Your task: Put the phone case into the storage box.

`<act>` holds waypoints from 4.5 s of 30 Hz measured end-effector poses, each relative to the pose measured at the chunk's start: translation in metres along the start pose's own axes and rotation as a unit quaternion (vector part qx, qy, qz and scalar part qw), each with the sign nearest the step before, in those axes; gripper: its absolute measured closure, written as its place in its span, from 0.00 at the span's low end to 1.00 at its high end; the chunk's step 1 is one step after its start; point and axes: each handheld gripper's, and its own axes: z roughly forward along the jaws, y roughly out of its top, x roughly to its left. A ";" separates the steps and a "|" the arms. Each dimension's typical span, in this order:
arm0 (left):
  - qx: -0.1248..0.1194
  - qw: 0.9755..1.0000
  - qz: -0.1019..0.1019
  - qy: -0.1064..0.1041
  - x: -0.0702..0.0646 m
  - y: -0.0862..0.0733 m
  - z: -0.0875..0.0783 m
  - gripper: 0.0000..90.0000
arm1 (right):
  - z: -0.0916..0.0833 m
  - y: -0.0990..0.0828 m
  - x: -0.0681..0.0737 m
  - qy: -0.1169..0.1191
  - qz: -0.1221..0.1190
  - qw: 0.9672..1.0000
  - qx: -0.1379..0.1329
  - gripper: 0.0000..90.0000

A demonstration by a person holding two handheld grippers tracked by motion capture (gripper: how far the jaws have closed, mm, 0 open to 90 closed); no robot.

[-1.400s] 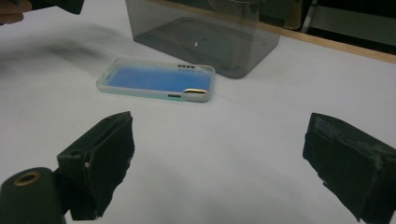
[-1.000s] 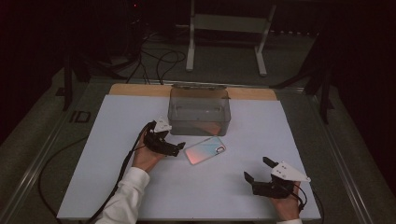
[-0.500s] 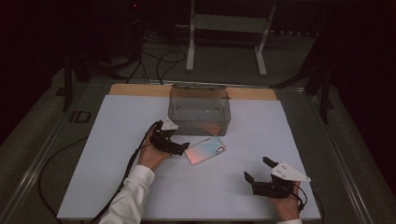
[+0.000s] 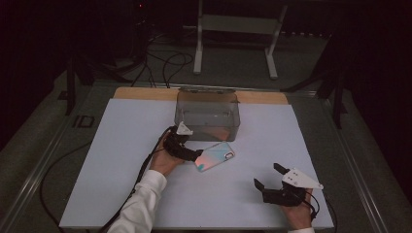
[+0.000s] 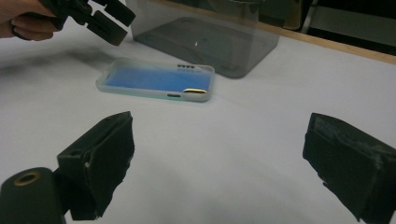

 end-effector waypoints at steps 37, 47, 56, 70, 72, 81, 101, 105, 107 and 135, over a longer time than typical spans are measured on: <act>0.082 0.996 0.000 -0.042 0.003 0.000 0.025 0.93 | 0.000 0.000 -0.001 -0.001 0.000 1.000 0.002 0.10; 0.088 0.994 0.053 -0.023 -0.006 0.001 0.023 0.99 | 0.000 -0.001 -0.001 -0.004 0.001 1.000 0.005 0.10; 0.075 0.995 0.068 -0.019 -0.011 0.003 0.014 0.99 | 0.000 -0.001 -0.001 -0.003 0.001 1.000 0.005 0.10; 0.055 0.996 0.074 -0.013 -0.013 0.003 -0.004 0.99 | 0.000 -0.001 -0.001 -0.002 0.001 1.000 0.006 0.10; 0.052 0.996 0.076 -0.011 -0.013 0.003 -0.007 0.99 | 0.000 -0.001 -0.001 -0.002 0.001 1.000 0.005 0.10; 0.034 0.996 0.086 -0.003 -0.016 0.004 -0.021 0.99 | 0.002 -0.001 0.000 0.004 0.001 1.000 0.011 0.10; -0.007 0.995 0.095 0.014 -0.019 0.006 -0.054 0.99 | 0.008 0.004 0.000 0.019 0.025 0.999 0.013 0.10; -0.015 0.995 0.099 0.019 -0.019 0.006 -0.062 0.99 | 0.009 0.012 0.000 0.024 0.029 0.999 0.014 0.10; -0.017 0.995 0.099 0.022 -0.019 0.006 -0.064 0.99 | 0.011 0.015 0.000 0.026 0.029 0.999 0.017 0.10; -0.057 0.986 0.151 0.036 -0.039 0.018 -0.097 0.99 | 0.048 0.090 0.011 0.100 0.020 0.994 0.044 0.10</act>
